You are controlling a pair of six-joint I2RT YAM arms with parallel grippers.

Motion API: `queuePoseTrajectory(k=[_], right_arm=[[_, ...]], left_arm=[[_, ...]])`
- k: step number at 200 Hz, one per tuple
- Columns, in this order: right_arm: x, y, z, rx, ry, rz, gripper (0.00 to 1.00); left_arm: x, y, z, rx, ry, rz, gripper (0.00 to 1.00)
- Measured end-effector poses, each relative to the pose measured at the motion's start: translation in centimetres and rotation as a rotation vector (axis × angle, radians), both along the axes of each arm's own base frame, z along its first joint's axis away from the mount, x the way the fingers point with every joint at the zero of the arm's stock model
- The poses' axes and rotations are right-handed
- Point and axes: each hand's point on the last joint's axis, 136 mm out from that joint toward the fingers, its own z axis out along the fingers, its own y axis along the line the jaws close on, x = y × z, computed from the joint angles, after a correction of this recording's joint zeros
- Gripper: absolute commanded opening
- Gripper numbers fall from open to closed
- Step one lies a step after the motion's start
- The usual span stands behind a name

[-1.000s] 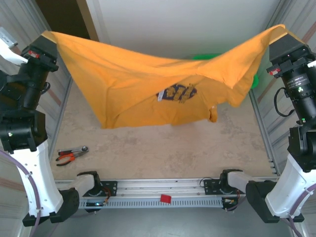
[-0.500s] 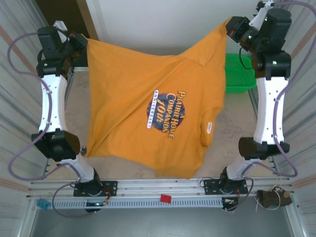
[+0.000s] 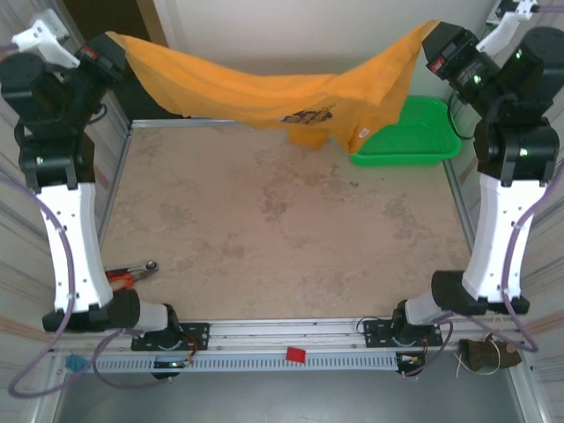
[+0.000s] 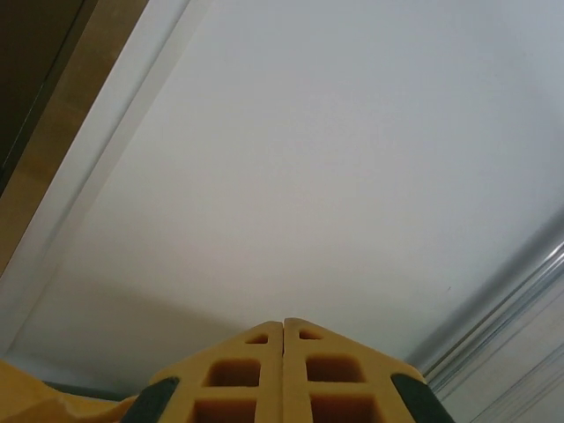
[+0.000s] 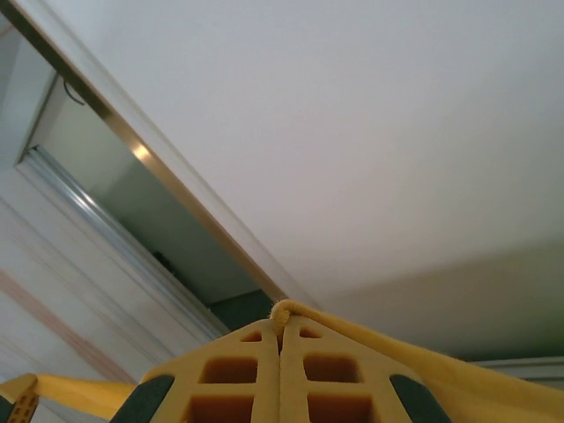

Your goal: Fold the inside-out t-shirt

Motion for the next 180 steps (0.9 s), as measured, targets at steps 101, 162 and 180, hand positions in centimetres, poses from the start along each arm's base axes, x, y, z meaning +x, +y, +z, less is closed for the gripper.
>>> queuePoseTrajectory(k=[101,162,180], right_arm=[[-10.3,0.2,2.7,-0.003,-0.136,0.017,0.00],[-4.1,0.5,0.6,-0.004,-0.074,0.031,0.00],[2.0,1.0,-2.9,-0.004,0.031,0.044,0.00]], left_arm=[[-5.8,-0.2,-2.3,0.001,0.023,0.033,0.00],[0.1,1.0,-2.9,0.019,0.039,0.066,0.00],[5.6,1.5,-6.8,0.015,0.139,0.049,0.00]])
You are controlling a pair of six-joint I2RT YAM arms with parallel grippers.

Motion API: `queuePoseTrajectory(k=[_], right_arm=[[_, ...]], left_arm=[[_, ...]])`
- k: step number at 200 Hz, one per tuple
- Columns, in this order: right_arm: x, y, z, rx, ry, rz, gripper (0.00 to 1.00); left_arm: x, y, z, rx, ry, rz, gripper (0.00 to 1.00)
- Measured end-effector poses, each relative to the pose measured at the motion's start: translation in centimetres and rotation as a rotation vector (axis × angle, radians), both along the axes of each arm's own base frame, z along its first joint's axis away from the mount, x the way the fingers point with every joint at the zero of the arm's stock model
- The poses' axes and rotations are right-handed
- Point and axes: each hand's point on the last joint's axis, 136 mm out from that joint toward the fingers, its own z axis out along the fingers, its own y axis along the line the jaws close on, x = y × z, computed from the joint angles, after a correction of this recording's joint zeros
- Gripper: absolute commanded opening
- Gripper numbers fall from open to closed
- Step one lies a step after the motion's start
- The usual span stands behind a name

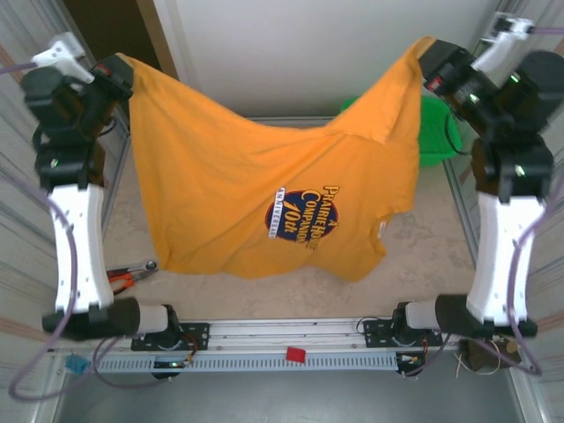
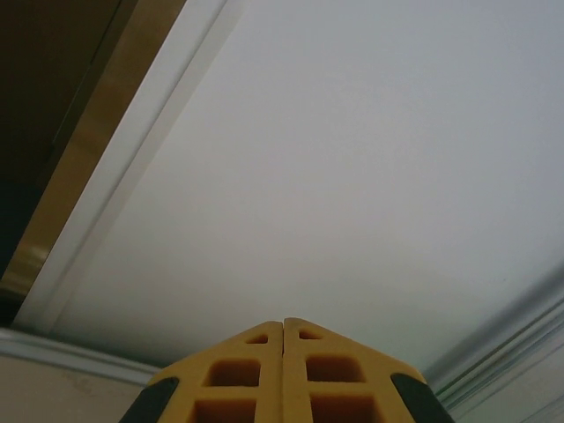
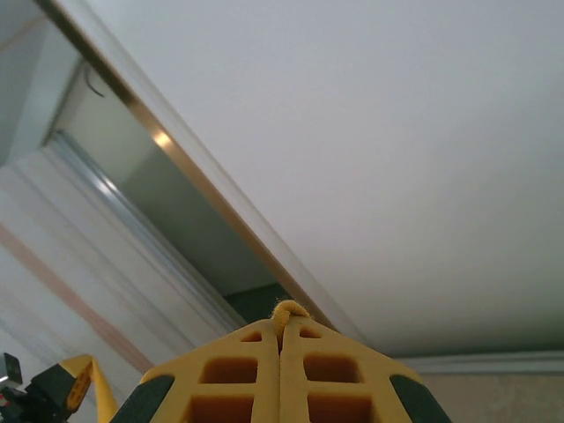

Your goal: Fold the inside-out t-shirt

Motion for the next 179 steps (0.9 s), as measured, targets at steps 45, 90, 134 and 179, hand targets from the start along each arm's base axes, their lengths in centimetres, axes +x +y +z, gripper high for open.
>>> queuePoseTrajectory(k=[45,90,134,179], right_arm=[[17.2,4.2,-10.7,-0.017,0.247,0.060,0.00],[23.2,5.0,-13.1,0.105,0.258,0.101,0.00],[19.3,2.2,-5.4,0.152,0.097,0.074,0.00],[10.2,4.0,-1.9,0.116,0.040,0.137,0.00]], left_arm=[[15.3,0.8,-13.1,-0.031,0.276,-0.072,0.00],[20.6,1.0,-11.1,-0.094,0.197,-0.108,0.00],[14.4,1.4,-0.1,-0.083,-0.015,-0.097,0.00],[6.5,1.1,2.3,-0.039,-0.056,-0.079,0.00]])
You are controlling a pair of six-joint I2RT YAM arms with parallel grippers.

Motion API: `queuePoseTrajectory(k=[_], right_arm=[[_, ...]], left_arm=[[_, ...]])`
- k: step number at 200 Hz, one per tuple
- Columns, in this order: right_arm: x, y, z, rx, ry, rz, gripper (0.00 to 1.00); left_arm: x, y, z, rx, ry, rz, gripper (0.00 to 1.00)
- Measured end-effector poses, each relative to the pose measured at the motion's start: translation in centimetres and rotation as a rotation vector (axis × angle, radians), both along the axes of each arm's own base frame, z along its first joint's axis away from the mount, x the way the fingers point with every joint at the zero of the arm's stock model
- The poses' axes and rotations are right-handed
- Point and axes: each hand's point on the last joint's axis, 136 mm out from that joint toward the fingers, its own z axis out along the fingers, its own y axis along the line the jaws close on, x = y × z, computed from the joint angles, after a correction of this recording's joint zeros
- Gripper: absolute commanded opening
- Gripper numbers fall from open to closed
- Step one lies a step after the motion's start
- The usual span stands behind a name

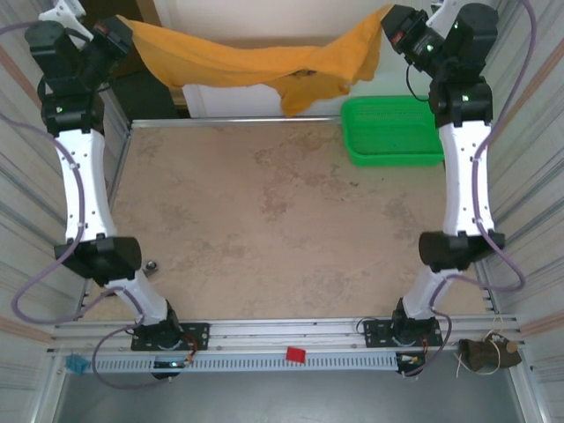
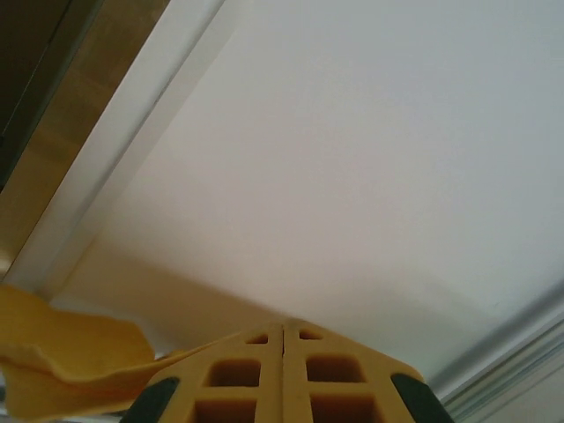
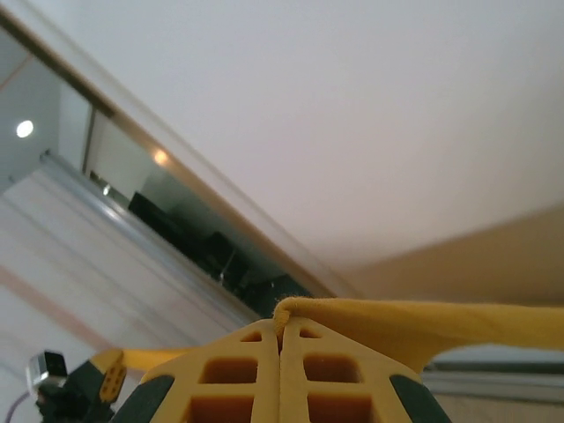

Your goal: Fold the inside-out t-shirt

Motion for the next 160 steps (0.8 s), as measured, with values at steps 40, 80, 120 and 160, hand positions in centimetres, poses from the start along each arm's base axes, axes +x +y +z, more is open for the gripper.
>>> queuePoseTrajectory(k=[40,80,120,160], right_arm=[[-5.8,1.9,-12.4,-0.066,0.208,0.044,0.00],[-13.7,2.0,-29.8,-0.163,0.544,0.023,0.00],[-22.4,1.1,-35.6,-0.220,0.616,0.012,0.00],[-27.8,-2.0,-39.0,-0.219,0.693,-0.071,0.00]], left_arm=[[-2.7,-0.8,-14.8,-0.011,0.273,-0.024,0.00],[-10.1,-1.8,-33.9,-0.078,0.670,-0.021,0.00],[-18.0,-2.4,-37.3,-0.073,0.723,0.029,0.00],[-22.6,-2.1,-39.3,-0.083,0.747,0.104,0.00]])
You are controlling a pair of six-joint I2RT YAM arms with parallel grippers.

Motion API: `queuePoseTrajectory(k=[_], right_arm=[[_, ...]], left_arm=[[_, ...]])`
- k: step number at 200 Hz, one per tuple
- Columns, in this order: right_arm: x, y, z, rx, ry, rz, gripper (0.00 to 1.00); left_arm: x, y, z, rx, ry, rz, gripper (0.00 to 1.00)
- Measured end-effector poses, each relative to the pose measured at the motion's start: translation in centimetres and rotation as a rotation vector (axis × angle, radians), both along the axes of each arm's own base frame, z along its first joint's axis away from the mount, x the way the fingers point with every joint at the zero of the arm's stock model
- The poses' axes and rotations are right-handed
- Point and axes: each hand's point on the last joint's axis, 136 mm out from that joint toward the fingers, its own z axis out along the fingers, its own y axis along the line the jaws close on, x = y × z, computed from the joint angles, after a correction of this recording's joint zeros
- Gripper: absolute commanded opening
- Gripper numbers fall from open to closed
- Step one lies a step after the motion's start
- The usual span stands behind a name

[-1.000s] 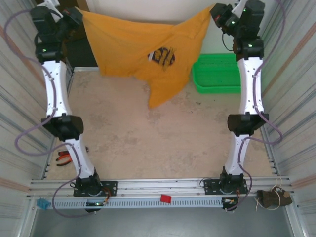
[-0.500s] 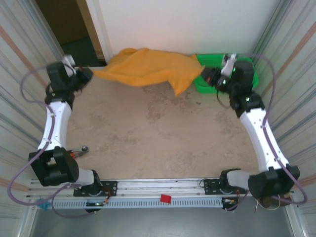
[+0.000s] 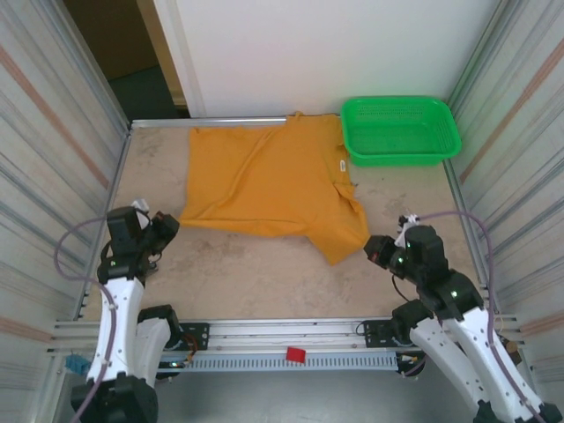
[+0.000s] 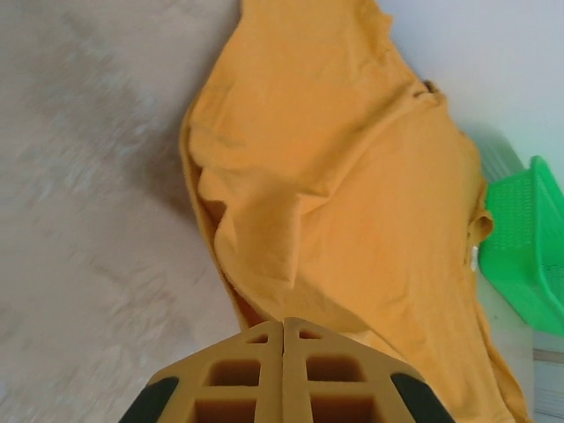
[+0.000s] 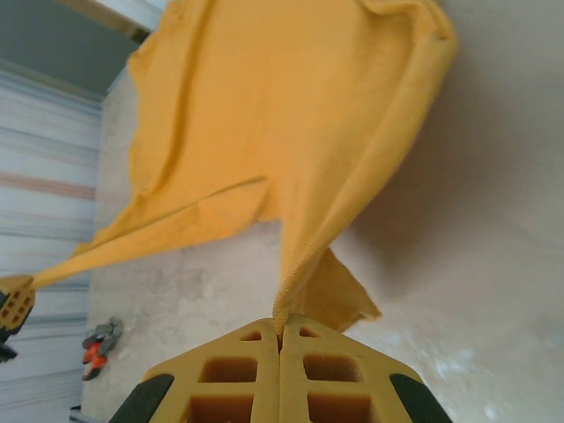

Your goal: Fold the inside-out t-shirt

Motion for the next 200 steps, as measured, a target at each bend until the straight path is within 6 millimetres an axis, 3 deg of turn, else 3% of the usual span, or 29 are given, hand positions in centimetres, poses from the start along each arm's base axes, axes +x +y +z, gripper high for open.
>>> queuePoseTrajectory(k=[36,69,114,165,200], right_arm=[[-2.6,-2.5,-1.7,-0.030,0.060,-0.086,0.00],[-3.9,-3.6,-3.3,-0.063,0.147,-0.126,0.00],[-5.2,-4.5,-1.7,-0.062,0.159,-0.149,0.00],[-7.3,-5.5,-2.5,-0.045,0.188,-0.178,0.00],[-6.8,-5.2,-2.8,-0.049,0.202,-0.180,0.00]], left_arm=[[-2.8,0.3,-4.0,-0.019,0.130,0.059,0.00],[-4.2,0.7,-5.5,-0.006,0.210,0.087,0.00],[-4.9,1.0,-4.5,0.016,0.213,0.106,0.00],[-5.6,1.1,-3.7,0.040,0.194,0.120,0.05],[-5.1,1.4,-4.3,0.050,0.224,0.127,0.07]])
